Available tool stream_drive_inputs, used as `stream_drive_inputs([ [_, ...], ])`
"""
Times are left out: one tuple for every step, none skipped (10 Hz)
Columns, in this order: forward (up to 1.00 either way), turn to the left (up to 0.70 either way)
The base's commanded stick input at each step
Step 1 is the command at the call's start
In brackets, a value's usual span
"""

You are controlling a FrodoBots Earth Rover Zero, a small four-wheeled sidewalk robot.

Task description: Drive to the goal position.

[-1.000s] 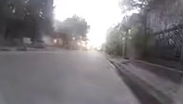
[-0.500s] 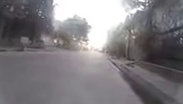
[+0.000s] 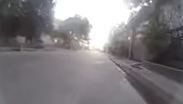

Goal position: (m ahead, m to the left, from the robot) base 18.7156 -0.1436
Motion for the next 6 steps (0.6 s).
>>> stream_drive_inputs([
  [1.00, 0.01],
  [1.00, 0.01],
  [1.00, 0.01],
  [1.00, 0.01],
  [1.00, 0.01],
  [1.00, 0.01],
])
